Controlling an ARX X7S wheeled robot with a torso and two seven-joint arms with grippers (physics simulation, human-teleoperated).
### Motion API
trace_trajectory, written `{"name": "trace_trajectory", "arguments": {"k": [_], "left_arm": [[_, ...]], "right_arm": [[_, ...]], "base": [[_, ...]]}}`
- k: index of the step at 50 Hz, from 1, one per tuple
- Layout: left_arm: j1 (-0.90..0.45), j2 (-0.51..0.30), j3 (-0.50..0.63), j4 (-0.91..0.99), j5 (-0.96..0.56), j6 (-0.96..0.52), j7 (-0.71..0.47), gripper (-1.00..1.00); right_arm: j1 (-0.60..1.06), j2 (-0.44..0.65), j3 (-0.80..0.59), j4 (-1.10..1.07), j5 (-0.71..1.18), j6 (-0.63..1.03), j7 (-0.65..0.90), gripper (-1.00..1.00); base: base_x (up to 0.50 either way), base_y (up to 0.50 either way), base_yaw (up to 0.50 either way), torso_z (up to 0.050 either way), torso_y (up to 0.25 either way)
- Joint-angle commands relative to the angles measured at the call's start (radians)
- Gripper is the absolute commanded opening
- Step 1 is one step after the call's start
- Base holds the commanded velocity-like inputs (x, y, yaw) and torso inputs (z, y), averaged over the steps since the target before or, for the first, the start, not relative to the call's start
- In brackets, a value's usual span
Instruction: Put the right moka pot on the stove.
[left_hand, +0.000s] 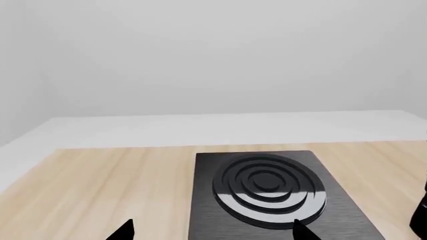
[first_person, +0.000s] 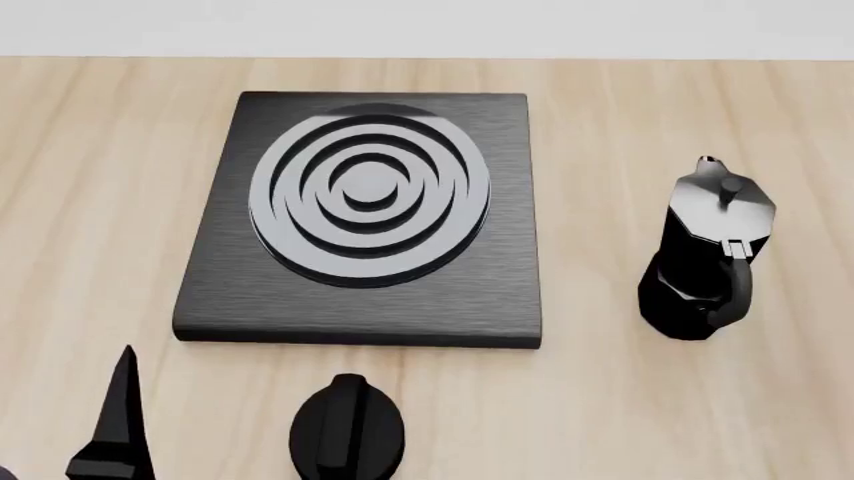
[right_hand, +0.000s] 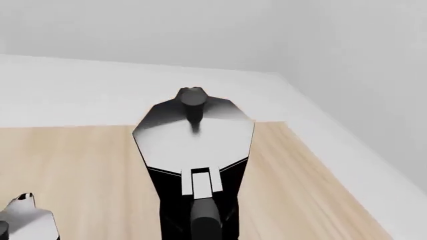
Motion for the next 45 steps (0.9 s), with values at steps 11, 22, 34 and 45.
{"name": "trace_trajectory", "arguments": {"k": [11,22,34,45], "left_arm": [[0.001,-0.004,0.009,-0.007,0.001,0.014,0.003,1.0],[0.001,-0.006,0.011,-0.01,-0.007,0.019,-0.002,1.0],[0.001,-0.011,0.011,-0.01,-0.012,0.031,0.001,1.0],[0.002,-0.014,0.011,-0.011,-0.013,0.044,0.006,1.0]], "right_arm": [[-0.187,0.09,0.58,-0.537,0.359,0.431,0.15,-1.0],[-0.235,0.079,0.987,-0.707,0.837,0.68,0.327,-1.0],[-0.499,0.158,1.255,-0.71,1.301,0.578,0.603,-1.0],[-0.579,0.092,1.351,-0.785,1.459,0.54,0.631,-1.0]], "base": [[0.0,0.0,0.0,0.0,0.001],[0.0,0.0,0.0,0.0,0.001],[0.0,0.0,0.0,0.0,0.0],[0.0,0.0,0.0,0.0,0.001]]}}
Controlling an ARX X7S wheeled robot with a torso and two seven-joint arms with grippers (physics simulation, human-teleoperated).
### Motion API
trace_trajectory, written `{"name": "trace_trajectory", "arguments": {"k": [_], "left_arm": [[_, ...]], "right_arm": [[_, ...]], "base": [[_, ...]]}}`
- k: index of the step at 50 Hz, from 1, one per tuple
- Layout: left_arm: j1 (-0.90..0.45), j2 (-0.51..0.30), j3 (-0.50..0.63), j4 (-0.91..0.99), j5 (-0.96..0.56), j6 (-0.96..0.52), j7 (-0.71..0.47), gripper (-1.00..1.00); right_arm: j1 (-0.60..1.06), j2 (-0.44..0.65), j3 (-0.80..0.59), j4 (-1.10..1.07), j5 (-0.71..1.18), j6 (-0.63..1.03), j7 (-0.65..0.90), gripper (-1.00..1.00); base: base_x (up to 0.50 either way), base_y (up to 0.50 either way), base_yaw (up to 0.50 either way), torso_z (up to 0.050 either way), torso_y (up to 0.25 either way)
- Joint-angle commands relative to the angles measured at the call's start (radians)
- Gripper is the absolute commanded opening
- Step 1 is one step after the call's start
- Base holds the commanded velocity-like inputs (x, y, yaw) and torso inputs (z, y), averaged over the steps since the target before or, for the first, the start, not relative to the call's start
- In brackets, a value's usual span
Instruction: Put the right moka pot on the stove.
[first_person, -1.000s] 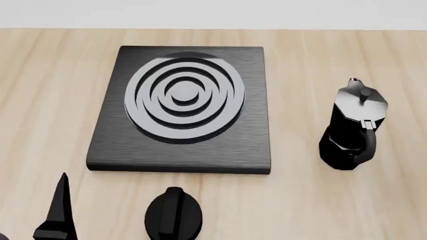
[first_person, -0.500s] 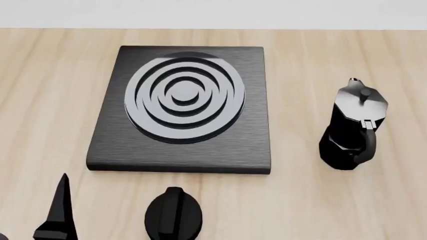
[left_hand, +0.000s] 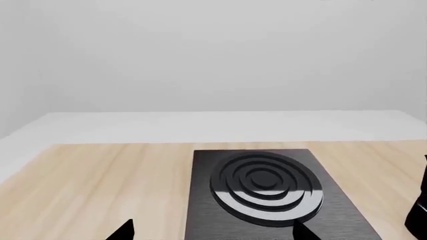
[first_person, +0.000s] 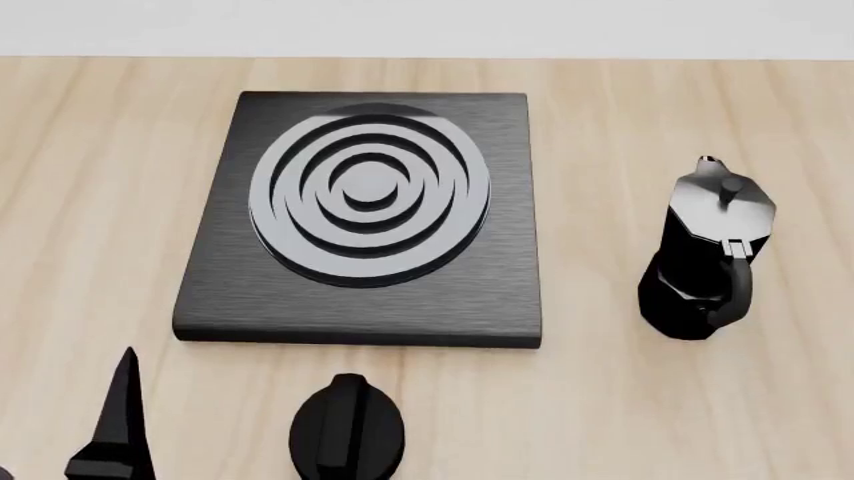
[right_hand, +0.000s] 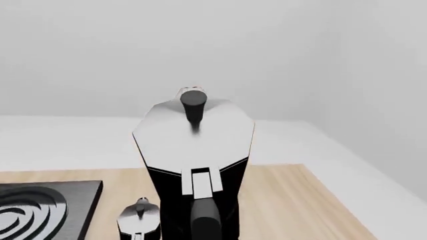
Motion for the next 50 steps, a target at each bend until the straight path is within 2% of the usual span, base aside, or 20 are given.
{"name": "trace_trajectory", "arguments": {"k": [1,8,22,34,44,50], "left_arm": [[0.0,-0.004,0.0,-0.001,-0.005,0.012,0.003,1.0],[0.0,-0.004,0.003,-0.001,-0.002,0.015,0.005,1.0],[0.003,-0.008,0.007,-0.002,0.003,0.024,0.005,1.0],[-0.001,-0.01,0.009,-0.002,-0.001,0.027,0.005,1.0],[0.0,-0.013,0.013,-0.004,0.005,0.033,0.009,1.0],[0.006,-0.014,0.015,-0.008,0.015,0.042,0.015,1.0]], "right_arm": [[-0.098,-0.017,0.134,-0.082,0.227,-0.053,0.096,-1.0],[-0.104,-0.065,0.077,-0.13,0.243,-0.088,0.101,-1.0],[-0.084,-0.051,-0.037,-0.177,0.242,-0.164,0.11,-1.0],[-0.005,-0.046,-0.264,-0.219,0.175,-0.253,0.116,-1.0],[0.041,-0.044,-0.382,-0.253,0.169,-0.304,0.127,-1.0],[0.097,-0.052,-0.501,-0.265,0.134,-0.333,0.135,-1.0]], "base": [[0.0,0.0,0.0,0.0,0.0],[0.0,0.0,0.0,0.0,0.001],[0.0,0.0,0.0,0.0,0.0],[0.0,0.0,0.0,0.001,0.001],[0.0,0.0,0.0,0.0,0.001],[0.0,0.0,0.0,0.0,0.0]]}}
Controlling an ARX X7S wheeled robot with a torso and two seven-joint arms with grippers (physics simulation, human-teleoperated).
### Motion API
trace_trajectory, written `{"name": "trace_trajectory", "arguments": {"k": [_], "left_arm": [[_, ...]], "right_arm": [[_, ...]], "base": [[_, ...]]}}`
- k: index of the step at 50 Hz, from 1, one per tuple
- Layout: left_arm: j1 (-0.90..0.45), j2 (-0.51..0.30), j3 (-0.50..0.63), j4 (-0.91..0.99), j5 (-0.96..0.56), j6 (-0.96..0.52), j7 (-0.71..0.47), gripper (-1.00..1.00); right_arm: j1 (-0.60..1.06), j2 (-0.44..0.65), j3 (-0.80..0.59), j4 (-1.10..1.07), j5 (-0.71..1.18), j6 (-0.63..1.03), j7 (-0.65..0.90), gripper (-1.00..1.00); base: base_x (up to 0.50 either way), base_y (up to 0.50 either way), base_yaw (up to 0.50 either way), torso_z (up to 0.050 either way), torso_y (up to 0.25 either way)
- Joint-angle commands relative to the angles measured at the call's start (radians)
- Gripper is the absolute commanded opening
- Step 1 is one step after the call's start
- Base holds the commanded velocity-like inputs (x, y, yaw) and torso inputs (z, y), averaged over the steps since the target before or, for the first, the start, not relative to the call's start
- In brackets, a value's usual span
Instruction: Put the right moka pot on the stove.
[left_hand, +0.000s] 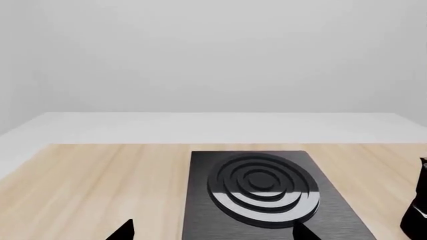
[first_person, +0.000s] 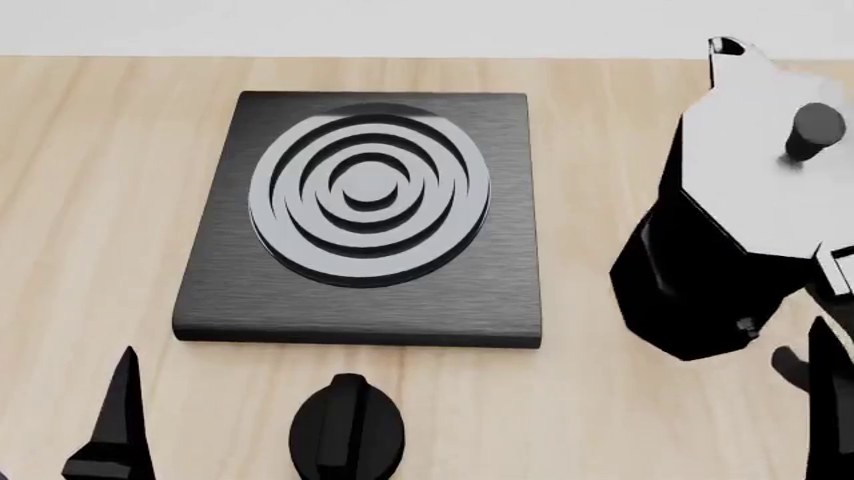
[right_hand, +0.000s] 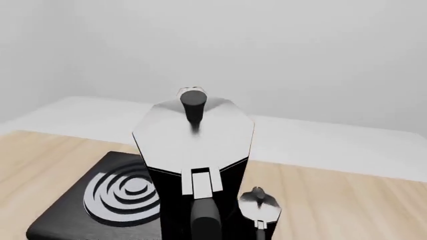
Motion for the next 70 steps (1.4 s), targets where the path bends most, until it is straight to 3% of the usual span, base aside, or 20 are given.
{"name": "trace_trajectory", "arguments": {"k": [1,6,9,19,36,70], "left_arm": [[0.001,-0.002,0.003,-0.002,0.004,0.007,0.003,1.0],[-0.002,-0.002,0.007,0.0,0.007,0.004,0.0,1.0],[-0.002,-0.003,0.008,0.002,0.01,0.003,-0.003,1.0],[0.002,-0.005,0.012,-0.002,0.018,0.013,0.003,1.0],[-0.002,-0.007,0.015,-0.002,0.012,0.019,0.002,1.0],[0.0,-0.012,0.032,0.006,0.038,0.036,0.013,1.0]], "right_arm": [[0.102,-0.009,-0.192,-0.028,-0.065,-0.057,0.01,-1.0],[0.177,-0.017,-0.313,-0.027,-0.106,-0.07,0.017,-1.0],[0.286,0.017,-0.454,0.009,-0.106,-0.11,0.057,-1.0],[0.503,-0.024,-0.714,0.054,-0.145,-0.123,0.104,-1.0],[0.643,-0.18,-0.899,0.149,-0.283,-0.072,0.075,-1.0],[0.809,-0.456,-1.199,0.456,-0.781,-0.039,-0.188,-1.0]], "base": [[0.0,0.0,0.0,0.0,0.0],[0.0,0.0,0.0,0.0,0.002],[0.0,0.0,0.0,0.0,0.0],[0.0,0.0,0.0,0.0,0.001],[0.0,0.0,0.0,0.001,0.001],[0.0,0.0,0.0,0.0,0.001]]}}
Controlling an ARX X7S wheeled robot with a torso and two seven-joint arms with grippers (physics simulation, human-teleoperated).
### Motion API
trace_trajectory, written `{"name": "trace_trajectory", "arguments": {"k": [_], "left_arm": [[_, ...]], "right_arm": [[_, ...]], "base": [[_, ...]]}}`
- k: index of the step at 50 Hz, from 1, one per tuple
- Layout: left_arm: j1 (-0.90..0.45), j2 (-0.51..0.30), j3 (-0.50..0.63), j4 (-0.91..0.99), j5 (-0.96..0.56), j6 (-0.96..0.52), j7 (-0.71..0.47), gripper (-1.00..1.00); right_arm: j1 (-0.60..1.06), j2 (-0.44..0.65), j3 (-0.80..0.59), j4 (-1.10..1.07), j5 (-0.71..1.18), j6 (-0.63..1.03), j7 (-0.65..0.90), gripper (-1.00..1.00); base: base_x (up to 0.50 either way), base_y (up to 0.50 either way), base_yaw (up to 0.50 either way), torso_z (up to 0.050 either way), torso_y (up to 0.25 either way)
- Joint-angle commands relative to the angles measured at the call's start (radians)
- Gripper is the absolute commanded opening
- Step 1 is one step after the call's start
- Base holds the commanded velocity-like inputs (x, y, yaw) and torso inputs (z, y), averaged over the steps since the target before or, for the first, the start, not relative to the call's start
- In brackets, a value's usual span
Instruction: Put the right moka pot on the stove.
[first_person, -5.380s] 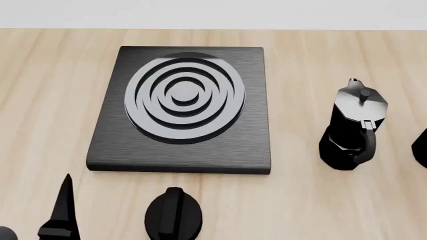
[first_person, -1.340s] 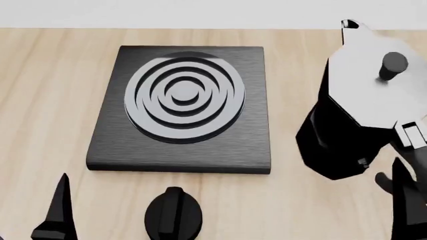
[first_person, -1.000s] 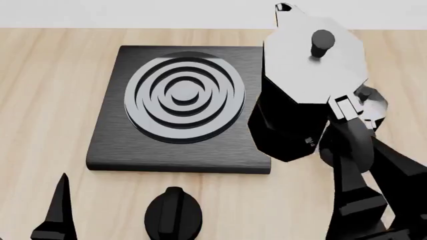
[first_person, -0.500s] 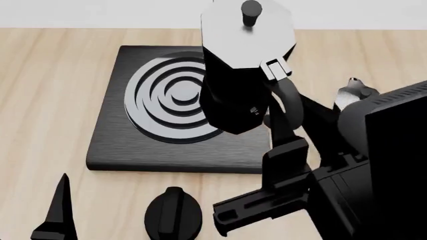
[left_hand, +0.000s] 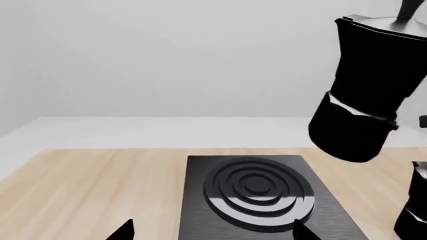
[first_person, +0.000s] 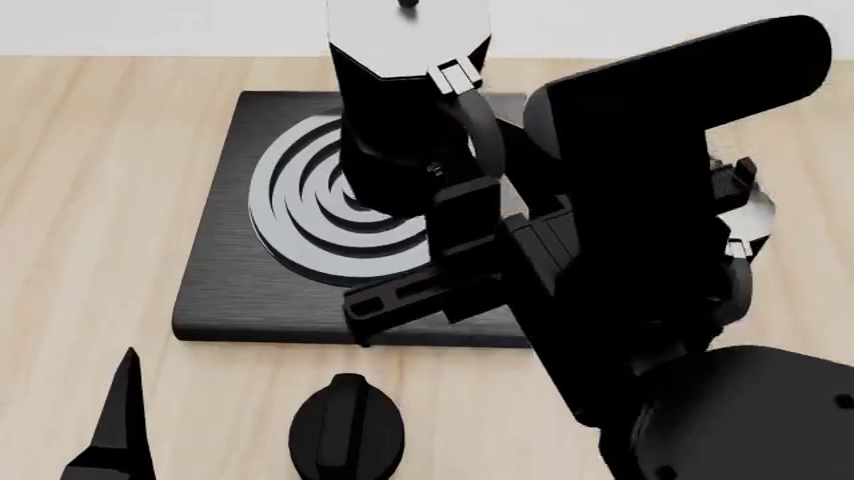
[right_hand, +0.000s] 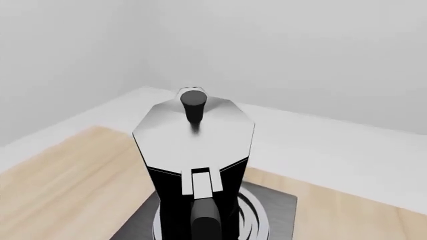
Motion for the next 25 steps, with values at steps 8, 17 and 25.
{"name": "trace_trajectory", "arguments": {"k": [8,17,25], "left_arm": [[-0.012,0.003,0.015,0.005,0.011,-0.006,0.002,1.0],[-0.002,-0.003,0.019,0.006,0.029,0.012,0.013,1.0],[-0.003,-0.005,0.024,0.011,0.033,0.016,0.014,1.0]], "right_arm": [[0.086,-0.128,-0.153,0.204,-0.273,-0.063,-0.156,-1.0],[0.098,-0.181,-0.244,0.334,-0.41,-0.145,-0.243,-1.0],[0.108,-0.218,-0.307,0.452,-0.512,-0.224,-0.306,-1.0]], "base": [[0.0,0.0,0.0,0.0,0.001],[0.0,0.0,0.0,0.0,0.001],[0.0,0.0,0.0,0.001,0.001]]}}
